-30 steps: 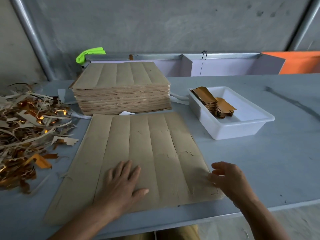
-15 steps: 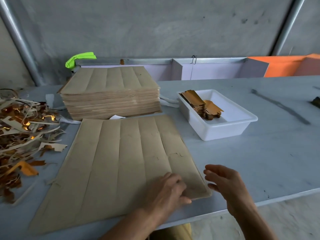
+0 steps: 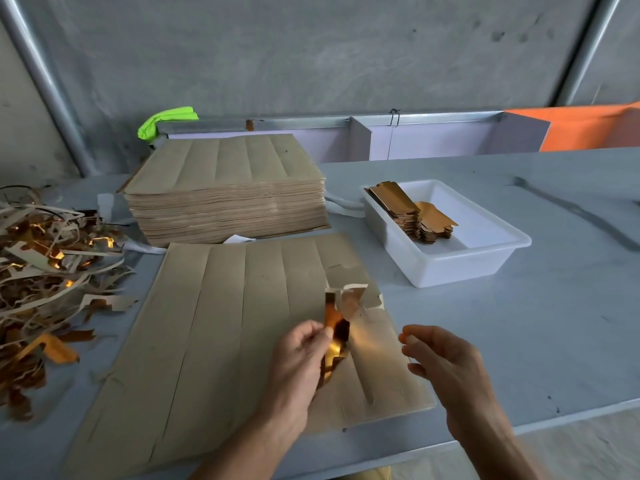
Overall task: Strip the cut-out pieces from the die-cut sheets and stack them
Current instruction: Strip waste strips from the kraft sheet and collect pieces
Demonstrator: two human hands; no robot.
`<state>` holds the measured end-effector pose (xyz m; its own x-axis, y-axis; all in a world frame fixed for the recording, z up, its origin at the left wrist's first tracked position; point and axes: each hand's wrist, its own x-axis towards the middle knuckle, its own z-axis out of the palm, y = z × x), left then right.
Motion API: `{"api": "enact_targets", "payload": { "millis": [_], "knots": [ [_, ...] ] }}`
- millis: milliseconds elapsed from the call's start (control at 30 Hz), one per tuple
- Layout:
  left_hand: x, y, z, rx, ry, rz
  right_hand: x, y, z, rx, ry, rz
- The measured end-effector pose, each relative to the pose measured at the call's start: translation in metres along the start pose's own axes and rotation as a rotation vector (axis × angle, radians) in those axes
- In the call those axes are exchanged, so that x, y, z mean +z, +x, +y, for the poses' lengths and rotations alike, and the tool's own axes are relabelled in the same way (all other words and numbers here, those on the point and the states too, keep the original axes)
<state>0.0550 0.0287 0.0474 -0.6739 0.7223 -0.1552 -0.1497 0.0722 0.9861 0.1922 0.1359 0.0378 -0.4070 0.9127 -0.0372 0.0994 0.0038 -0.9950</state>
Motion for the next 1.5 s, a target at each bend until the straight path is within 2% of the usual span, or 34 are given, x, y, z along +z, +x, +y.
{"api": "enact_targets", "payload": {
  "millis": [100, 233, 333, 467, 567, 667, 867, 1000, 1100, 1167, 1233, 1333, 1433, 1500],
  "knots": [
    [-0.006, 0.002, 0.006, 0.125, 0.008, 0.067, 0.014, -0.004, -0.009, -0.074, -0.032, -0.090],
    [-0.002, -0.004, 0.010, 0.331, 0.187, 0.038, 0.034, -0.011, -0.022, -0.203, -0.053, -0.191],
    [0.001, -0.008, 0.005, 0.396, 0.235, 0.037, 0.045, -0.015, -0.025, -0.233, -0.057, -0.200],
    [0.000, -0.007, 0.007, 0.334, 0.099, -0.027, 0.054, -0.015, -0.027, -0.302, -0.095, -0.212],
    [-0.003, 0.000, 0.016, 0.171, -0.113, -0.064, 0.062, -0.009, -0.027, -0.260, -0.065, -0.184],
    [-0.009, 0.009, 0.018, 0.144, -0.181, -0.115, 0.071, -0.001, -0.026, -0.226, -0.082, -0.114],
    [-0.017, 0.025, 0.012, 0.139, -0.062, -0.220, 0.078, 0.009, -0.024, -0.206, -0.199, -0.023],
    [-0.019, 0.029, 0.010, 0.142, 0.063, -0.273, 0.075, 0.009, -0.019, -0.342, -0.420, 0.021],
    [-0.023, 0.032, 0.010, 0.167, 0.129, -0.212, 0.072, 0.007, -0.017, -0.473, -0.665, 0.077],
    [-0.025, 0.035, 0.008, 0.266, 0.210, -0.104, 0.067, 0.005, -0.014, -0.536, -0.657, 0.147],
    [-0.030, 0.036, 0.008, 0.317, 0.214, 0.007, 0.057, 0.003, -0.010, -0.435, -0.481, 0.249],
    [-0.043, 0.040, 0.011, 0.324, 0.163, 0.186, 0.037, 0.009, 0.001, -0.123, -0.320, 0.296],
    [-0.057, 0.047, 0.015, 0.354, 0.205, 0.382, 0.021, 0.012, 0.002, 0.154, 0.011, 0.225],
    [-0.060, 0.048, 0.017, 0.360, 0.259, 0.405, 0.011, 0.014, 0.003, 0.252, 0.058, 0.132]
  ]
}}
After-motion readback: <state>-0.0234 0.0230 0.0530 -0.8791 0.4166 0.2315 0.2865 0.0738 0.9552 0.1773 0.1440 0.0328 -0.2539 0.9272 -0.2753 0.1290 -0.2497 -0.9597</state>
